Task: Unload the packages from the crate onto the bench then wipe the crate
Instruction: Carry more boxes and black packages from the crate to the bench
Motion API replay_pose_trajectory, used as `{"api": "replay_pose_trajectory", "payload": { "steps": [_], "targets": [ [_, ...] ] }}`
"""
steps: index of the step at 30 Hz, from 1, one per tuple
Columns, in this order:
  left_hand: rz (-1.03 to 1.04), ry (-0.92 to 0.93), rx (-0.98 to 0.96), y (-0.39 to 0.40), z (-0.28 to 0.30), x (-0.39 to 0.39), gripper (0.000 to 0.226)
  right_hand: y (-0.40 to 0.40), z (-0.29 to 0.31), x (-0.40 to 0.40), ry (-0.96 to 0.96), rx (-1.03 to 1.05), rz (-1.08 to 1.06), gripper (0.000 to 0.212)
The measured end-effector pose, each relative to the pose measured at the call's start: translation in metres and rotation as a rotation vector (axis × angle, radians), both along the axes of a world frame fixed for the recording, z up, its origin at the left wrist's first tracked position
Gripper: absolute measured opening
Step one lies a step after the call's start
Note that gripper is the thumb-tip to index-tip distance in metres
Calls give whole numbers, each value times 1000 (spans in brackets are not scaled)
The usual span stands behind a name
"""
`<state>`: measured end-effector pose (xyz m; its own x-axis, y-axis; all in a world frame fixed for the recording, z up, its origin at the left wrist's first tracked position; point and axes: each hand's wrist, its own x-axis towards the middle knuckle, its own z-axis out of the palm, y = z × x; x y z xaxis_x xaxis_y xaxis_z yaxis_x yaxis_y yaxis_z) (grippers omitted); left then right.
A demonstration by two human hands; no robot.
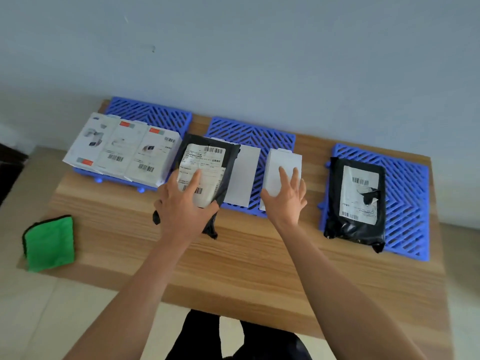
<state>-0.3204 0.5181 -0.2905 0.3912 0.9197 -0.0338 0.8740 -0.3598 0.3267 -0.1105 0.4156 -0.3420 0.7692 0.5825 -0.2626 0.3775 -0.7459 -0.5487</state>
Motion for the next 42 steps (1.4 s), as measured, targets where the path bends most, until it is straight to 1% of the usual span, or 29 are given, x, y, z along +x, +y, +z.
{"api": "replay_pose_trajectory", "payload": {
  "steps": [8, 14, 24, 28, 31, 33, 35, 36, 38, 42],
  "targets": [
    [-50, -55, -45, 24, -13, 3, 86, 20, -16, -20, -11, -54, 6, 65],
    [-88, -60, -63, 25, -20, 2, 86, 28, -19, -30, 2, -133, 35, 62],
    [-116, -78, -84, 21, -17, 8, 89, 20, -12, -22, -9, -128, 110, 59],
    [-155, -95, -66, 16, -15, 14, 89, 12, 6, -36, -28, 10, 64, 55],
    [-198, -94, -54, 9, -15, 20, 88, 9, 23, -48, 4, 162, -14, 46],
    [-227, -111, -59, 4, -13, 26, 87, 8, 36, -55, 100, 319, -62, 38],
    [-253, -118, -61, -3, -9, 34, 89, 5, 50, -62, 251, 452, -133, 32],
    [-268, -117, -56, -7, -6, 37, 89, 2, 57, -64, 316, 485, -172, 31],
    [-294, -119, -53, -15, -1, 43, 90, -6, 66, -69, 385, 509, -221, 31],
    [-347, -129, -91, -32, 11, 52, 90, -28, 80, -72, 423, 564, -244, 40]
  ]
}}
